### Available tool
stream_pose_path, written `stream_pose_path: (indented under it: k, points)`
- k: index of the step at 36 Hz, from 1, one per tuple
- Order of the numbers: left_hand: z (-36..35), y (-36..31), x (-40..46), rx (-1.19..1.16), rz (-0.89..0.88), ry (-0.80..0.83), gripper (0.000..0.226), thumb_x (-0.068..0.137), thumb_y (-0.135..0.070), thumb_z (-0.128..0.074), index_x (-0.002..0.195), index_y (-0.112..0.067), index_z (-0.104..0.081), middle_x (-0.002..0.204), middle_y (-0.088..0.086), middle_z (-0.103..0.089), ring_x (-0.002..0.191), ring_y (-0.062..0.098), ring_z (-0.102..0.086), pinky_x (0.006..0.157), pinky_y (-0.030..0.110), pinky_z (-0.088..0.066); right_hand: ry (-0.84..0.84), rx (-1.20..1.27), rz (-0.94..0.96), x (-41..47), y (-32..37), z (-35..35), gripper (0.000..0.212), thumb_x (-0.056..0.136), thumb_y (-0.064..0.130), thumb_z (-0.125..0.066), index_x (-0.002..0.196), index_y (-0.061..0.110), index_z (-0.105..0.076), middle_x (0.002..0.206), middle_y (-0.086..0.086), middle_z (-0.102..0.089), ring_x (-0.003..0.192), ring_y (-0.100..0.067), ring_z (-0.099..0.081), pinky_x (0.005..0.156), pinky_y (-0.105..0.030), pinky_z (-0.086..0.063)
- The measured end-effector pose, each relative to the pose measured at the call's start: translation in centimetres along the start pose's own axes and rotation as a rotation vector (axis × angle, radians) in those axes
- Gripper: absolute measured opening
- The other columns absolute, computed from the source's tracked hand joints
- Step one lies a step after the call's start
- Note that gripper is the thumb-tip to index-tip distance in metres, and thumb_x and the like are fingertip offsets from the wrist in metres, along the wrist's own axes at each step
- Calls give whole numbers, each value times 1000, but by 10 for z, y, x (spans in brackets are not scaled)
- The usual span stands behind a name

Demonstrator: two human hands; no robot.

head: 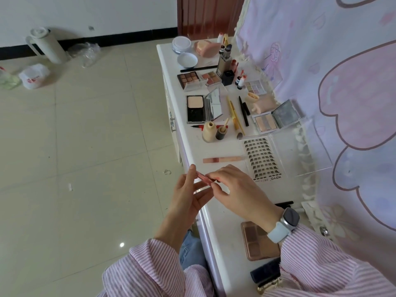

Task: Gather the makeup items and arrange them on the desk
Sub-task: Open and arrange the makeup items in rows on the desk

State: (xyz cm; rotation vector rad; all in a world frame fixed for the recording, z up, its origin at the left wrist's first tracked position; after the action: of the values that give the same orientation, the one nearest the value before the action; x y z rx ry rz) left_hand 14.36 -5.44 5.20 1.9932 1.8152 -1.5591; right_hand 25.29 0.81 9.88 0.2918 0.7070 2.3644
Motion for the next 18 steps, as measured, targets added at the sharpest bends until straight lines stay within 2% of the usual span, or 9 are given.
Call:
stream_pose_path:
  k: [5, 10, 12, 15, 18]
  points:
    - [-2, 1, 4, 17, 40, 16, 30, 91, -34, -55, 104, -7, -50, 86, 18, -67, 77, 31, -68, 68, 34, -58, 20, -46, -37, -2, -5, -3, 20, 84, 12, -58, 103, 8, -62, 91, -2, -62, 84, -14, -56, 73, -28, -51]
    - [-4, 1, 11, 23, 107, 65, 46, 93, -34, -53, 118, 5, -52, 93, 18, -68, 79, 27, -69, 64, 29, -56, -12, -65, -104, 2, -12, -1, 17, 85, 15, -53, 98, 7, -61, 88, -3, -63, 73, -12, -54, 67, -29, -52]
    - [-4, 0, 13, 33, 168, 78, 41, 93, -34, -53, 112, 2, -57, 86, 16, -67, 72, 25, -67, 60, 27, -56, -26, -32, -153, 6, -19, 3, 23, 86, 23, -48, 97, 8, -61, 89, -3, -64, 72, -13, -58, 67, -29, -53]
    - [-3, -5, 20, 51, 267, 102, 32, 94, -32, -51, 104, -3, -60, 89, 18, -67, 67, 25, -64, 57, 26, -55, -89, 68, -267, 14, -31, 10, 15, 87, 12, -55, 97, 5, -64, 87, -4, -66, 72, -16, -61, 67, -20, -51]
    - [-2, -14, 32, 99, 272, 130, 29, 90, -30, -55, 105, -7, -62, 93, 15, -67, 70, 23, -64, 61, 27, -54, -108, 116, -362, 23, -42, 16, 14, 89, 10, -56, 97, 4, -65, 86, -6, -67, 72, -15, -61, 70, -22, -51]
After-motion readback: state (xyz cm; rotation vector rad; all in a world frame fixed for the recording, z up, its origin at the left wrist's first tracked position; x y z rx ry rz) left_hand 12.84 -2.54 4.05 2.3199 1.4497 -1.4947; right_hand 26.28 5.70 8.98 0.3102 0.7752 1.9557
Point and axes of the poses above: each hand's wrist, its own x-axis towards the middle knuckle, its own z-axis out of the back of the hand, y = z × x, the point moved 2 cm from there along x, towards the middle knuckle
